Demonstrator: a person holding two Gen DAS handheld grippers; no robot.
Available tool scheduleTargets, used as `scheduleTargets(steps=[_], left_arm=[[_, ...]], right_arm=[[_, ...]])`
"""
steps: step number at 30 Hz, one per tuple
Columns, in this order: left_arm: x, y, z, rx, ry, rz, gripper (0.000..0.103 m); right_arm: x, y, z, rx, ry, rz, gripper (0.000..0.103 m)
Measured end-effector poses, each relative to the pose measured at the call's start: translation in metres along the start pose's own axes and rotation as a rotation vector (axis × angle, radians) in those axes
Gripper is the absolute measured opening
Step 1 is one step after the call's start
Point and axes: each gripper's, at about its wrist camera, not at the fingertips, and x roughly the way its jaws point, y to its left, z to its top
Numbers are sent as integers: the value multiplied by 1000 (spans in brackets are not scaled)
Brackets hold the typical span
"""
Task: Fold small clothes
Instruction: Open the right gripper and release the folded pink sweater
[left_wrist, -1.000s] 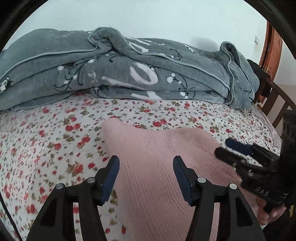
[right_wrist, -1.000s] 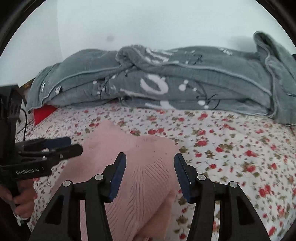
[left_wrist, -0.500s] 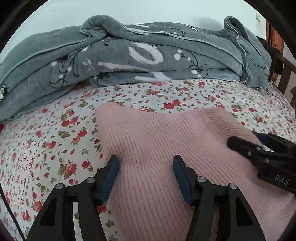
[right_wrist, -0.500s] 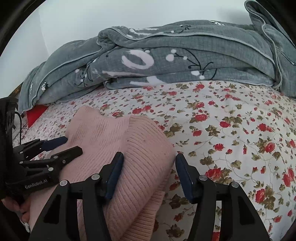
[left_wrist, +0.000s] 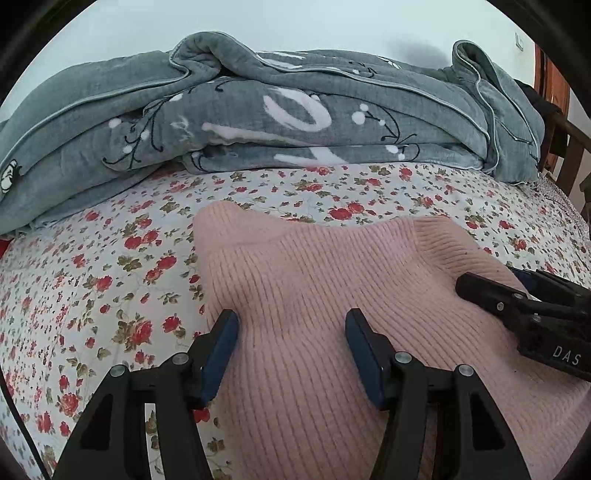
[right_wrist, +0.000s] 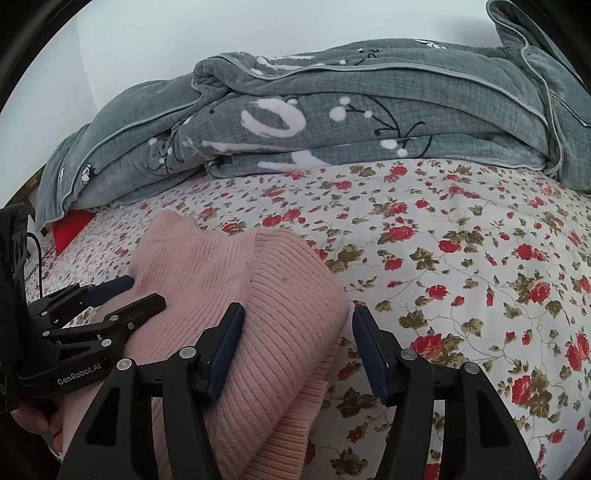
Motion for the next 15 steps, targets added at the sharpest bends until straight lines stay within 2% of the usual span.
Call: scheduleTargets(steps=[9, 12, 15], left_arm=[[-6, -1, -1, 2, 8, 23, 60], [-20, -3, -6, 10, 7, 42, 60], [-43, -6, -13, 11, 10, 25, 60]], right_arm=[[-2, 1, 0, -2, -4, -15, 62], [-8, 5, -1, -26, -3, -34, 62], [-24, 11, -1, -58, 0, -68, 62]])
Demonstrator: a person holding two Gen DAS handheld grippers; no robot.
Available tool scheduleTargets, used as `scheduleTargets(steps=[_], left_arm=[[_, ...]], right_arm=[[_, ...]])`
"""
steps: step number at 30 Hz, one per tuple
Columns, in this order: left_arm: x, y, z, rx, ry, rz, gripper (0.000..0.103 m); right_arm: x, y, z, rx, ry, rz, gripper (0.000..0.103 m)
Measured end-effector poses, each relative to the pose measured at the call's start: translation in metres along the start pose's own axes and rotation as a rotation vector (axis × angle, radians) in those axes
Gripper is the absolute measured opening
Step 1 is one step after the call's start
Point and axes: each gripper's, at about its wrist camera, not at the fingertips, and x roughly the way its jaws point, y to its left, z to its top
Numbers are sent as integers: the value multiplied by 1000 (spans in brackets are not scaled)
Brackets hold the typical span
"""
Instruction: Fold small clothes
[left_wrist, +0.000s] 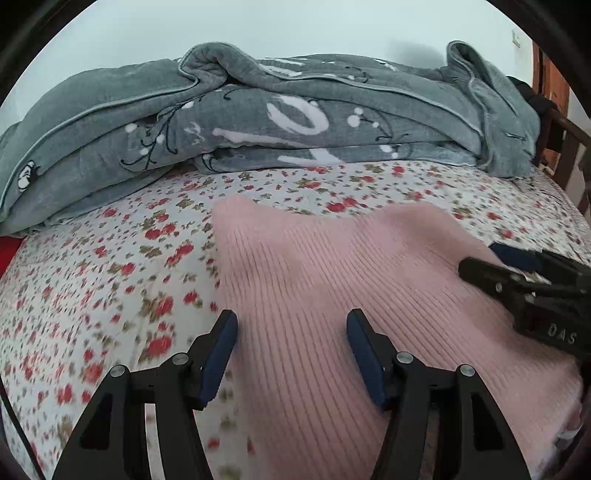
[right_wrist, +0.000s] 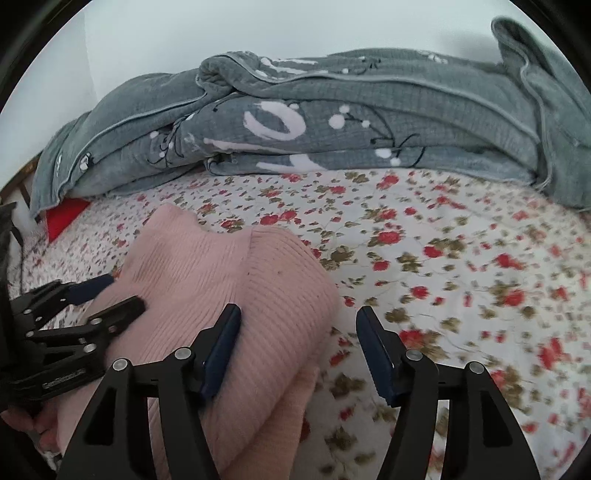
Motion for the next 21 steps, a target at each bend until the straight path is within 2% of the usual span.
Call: scheduleTargets(steps=[2, 6, 11, 15, 19, 21], left_arm=[[-16, -3, -8, 8, -2, -4, 60], [-41, -8, -22, 11, -15, -32, 61], [-59, -7, -40, -7, 4, -65, 63], [-68, -7, -59, -25, 34, -70, 64], [-68, 0, -77, -111, 93, -97, 66], [-75, 3, -82, -134, 90, -102, 66]], right_arm=[[-20, 5, -5, -7, -17, -13, 62], [-60, 20, -26, -59, -70, 17, 63], [-68, 36, -57, -129, -32, -23, 62], [-71, 28, -72, -80, 1, -25, 62], [-84, 23, -78, -27, 23, -42, 62], [-94, 24, -80, -9, 23, -57, 62]])
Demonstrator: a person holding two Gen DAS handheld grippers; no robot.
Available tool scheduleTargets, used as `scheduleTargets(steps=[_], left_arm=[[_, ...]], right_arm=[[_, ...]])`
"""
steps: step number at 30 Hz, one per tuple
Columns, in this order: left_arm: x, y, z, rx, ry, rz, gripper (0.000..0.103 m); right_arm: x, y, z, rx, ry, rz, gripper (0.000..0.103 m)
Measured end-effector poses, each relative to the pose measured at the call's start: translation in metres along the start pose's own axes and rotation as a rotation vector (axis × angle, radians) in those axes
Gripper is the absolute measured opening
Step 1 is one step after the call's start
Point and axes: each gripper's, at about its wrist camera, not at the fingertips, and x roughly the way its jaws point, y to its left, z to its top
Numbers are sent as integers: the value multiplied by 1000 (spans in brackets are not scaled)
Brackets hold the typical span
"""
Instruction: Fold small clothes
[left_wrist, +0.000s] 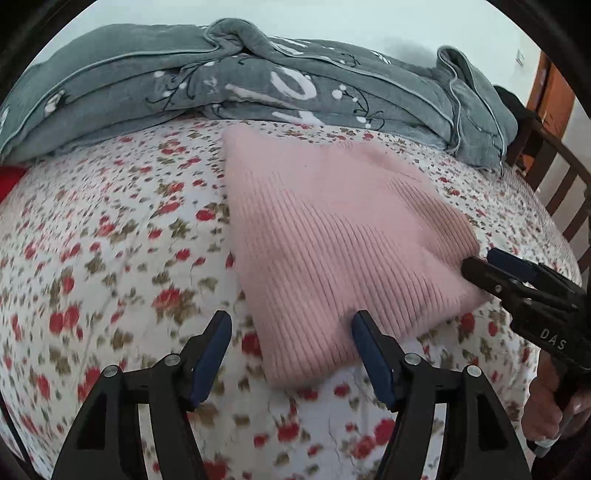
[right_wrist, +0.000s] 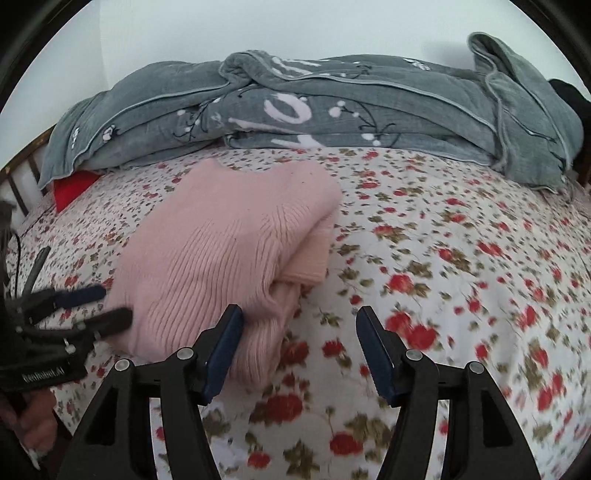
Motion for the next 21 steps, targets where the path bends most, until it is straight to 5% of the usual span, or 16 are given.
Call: scheduleTargets(steps=[14, 21], left_arm=[[-100, -23, -15, 32, -104, 8, 66], [-141, -28, -21, 21, -145, 36, 77]], right_arm=[[-109, 1, -18, 17, -56, -65, 65], [-157, -6, -28, 33, -106, -89, 91]])
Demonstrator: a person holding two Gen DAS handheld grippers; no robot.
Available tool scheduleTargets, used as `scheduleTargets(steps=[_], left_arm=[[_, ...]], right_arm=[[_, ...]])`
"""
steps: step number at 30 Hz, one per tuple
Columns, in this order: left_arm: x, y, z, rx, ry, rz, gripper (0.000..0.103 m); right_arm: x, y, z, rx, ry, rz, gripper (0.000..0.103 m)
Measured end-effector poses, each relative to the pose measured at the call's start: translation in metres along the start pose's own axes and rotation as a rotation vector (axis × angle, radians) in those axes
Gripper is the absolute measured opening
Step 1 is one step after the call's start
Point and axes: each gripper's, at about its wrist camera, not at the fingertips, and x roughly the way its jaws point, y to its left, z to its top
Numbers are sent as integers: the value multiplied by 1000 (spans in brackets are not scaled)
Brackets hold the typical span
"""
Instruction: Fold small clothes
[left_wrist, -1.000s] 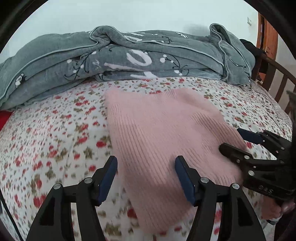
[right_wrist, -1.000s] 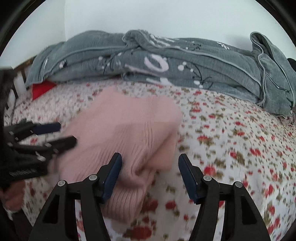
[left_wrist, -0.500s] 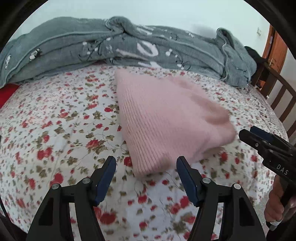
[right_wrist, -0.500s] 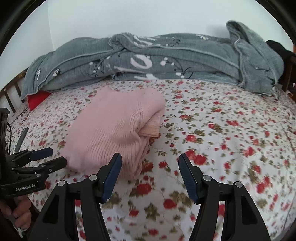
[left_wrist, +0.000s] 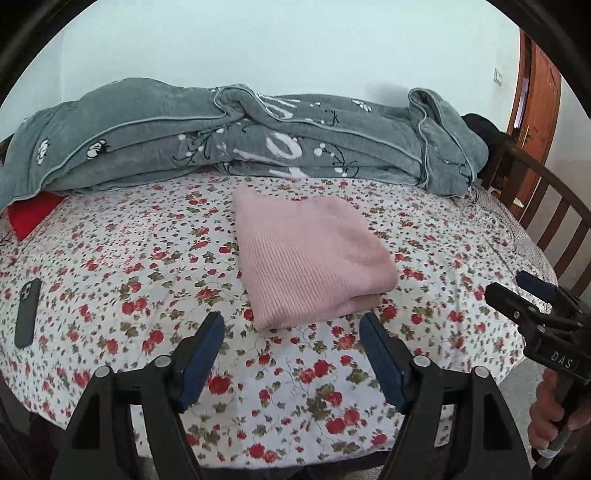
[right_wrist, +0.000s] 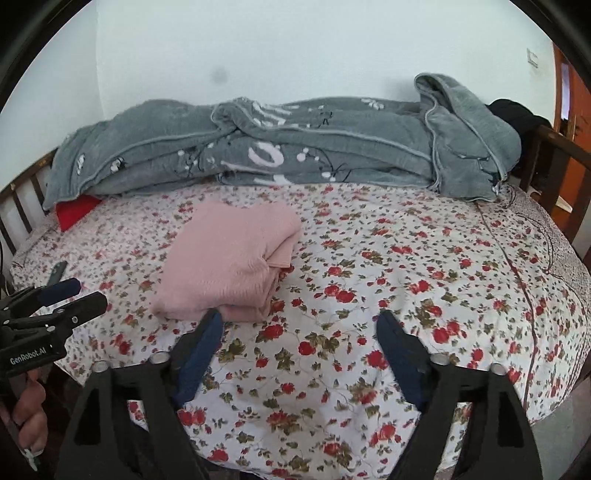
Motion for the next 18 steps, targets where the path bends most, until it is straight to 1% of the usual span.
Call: scheduleTargets(steps=[4, 6, 11, 14, 18], left_arm=[[-19, -6, -3, 11, -25, 29, 83], [-24, -9, -5, 12, -32, 40, 84], [-35, -17, -13, 9, -39, 38, 84], [-39, -23, -15, 24, -51, 59, 85], [-43, -29, -16, 31, -60, 61, 85]], right_arm=[[-26, -5, -3, 2, -52, -8, 103], [-36, -6, -4, 1, -59, -14, 103], [-49, -11, -11, 20, -63, -44, 103], [-54, -14, -16, 28, -63, -48, 103], [-58, -16, -22, 18, -66, -62, 103]])
